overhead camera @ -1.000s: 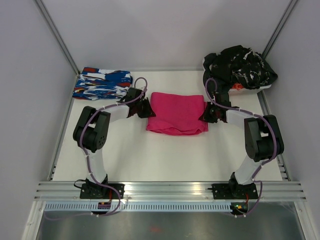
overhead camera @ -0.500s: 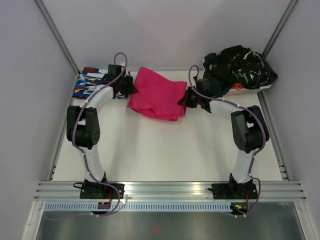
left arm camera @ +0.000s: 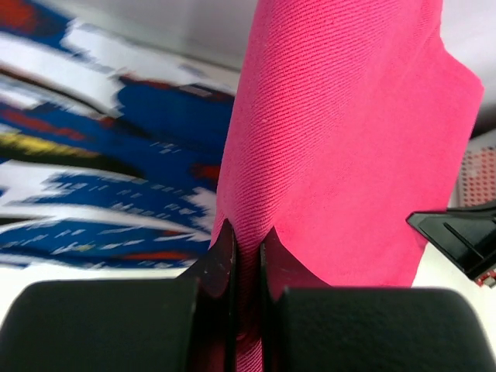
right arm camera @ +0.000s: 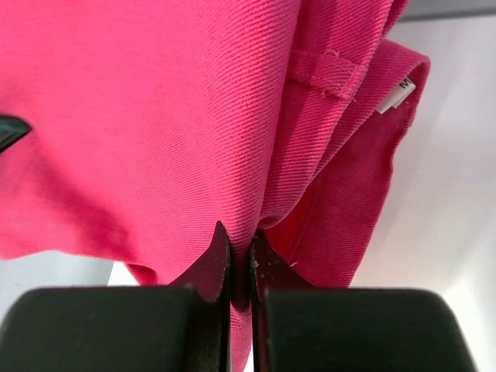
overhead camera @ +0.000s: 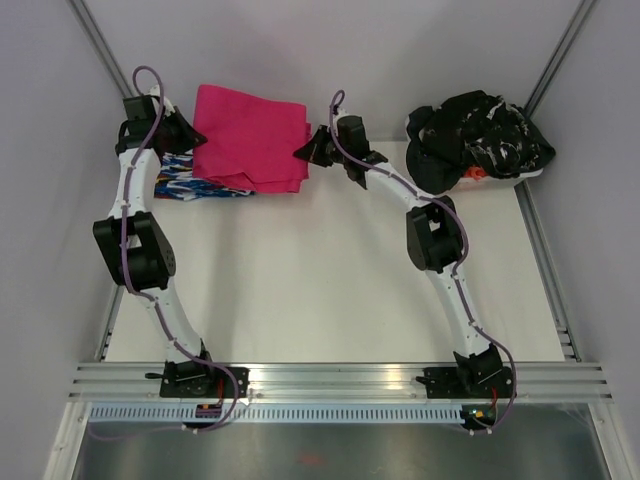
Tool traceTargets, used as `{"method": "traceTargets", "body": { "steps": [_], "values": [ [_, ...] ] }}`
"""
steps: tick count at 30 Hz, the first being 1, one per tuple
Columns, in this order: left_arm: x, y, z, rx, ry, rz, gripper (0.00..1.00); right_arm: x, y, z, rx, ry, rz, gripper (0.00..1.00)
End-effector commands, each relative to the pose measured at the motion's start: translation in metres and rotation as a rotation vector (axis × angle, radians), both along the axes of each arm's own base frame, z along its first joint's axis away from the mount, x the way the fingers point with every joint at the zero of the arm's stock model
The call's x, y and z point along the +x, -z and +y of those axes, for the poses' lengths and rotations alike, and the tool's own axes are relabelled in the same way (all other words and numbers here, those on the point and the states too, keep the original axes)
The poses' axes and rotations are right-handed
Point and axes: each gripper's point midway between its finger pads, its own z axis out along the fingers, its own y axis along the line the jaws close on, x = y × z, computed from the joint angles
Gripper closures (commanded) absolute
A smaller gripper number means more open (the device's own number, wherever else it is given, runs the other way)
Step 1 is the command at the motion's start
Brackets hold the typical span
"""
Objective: Fold and stack the trousers
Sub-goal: Neatly place the folded trousers to the corner
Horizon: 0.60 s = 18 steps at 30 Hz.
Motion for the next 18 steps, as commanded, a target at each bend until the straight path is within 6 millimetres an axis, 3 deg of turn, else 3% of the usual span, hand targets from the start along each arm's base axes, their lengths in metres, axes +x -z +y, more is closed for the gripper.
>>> {"method": "traceTargets", "body": {
  "steps": [1,4,5,6,12,18],
  "values": [
    [0.004,-0.01,0.051,-0.035,-0.084,-0.044,0.98,0.003,-0.045,0.028,0.074,-0.025,-0.095,1.0],
    [0.005,-0.012,0.092,-0.033,-0.166,-0.055,0.98,0.001,-0.067,0.052,0.128,-0.058,-0.178,1.0],
    [0.006,-0.007,0.101,-0.027,-0.187,-0.044,0.98,-0.002,-0.064,0.064,0.141,-0.075,-0.195,1.0],
    [0.008,-0.018,0.113,0.013,-0.203,-0.066,0.98,-0.003,-0.079,0.069,0.159,-0.077,-0.228,1.0],
    [0.01,-0.013,0.167,0.147,-0.377,-0.016,0.98,-0.003,-0.077,0.093,0.217,-0.036,-0.261,1.0],
    [0.005,0.016,0.201,0.138,-0.464,0.045,0.98,0.008,-0.056,0.1,0.207,0.053,-0.277,1.0]
  ]
}}
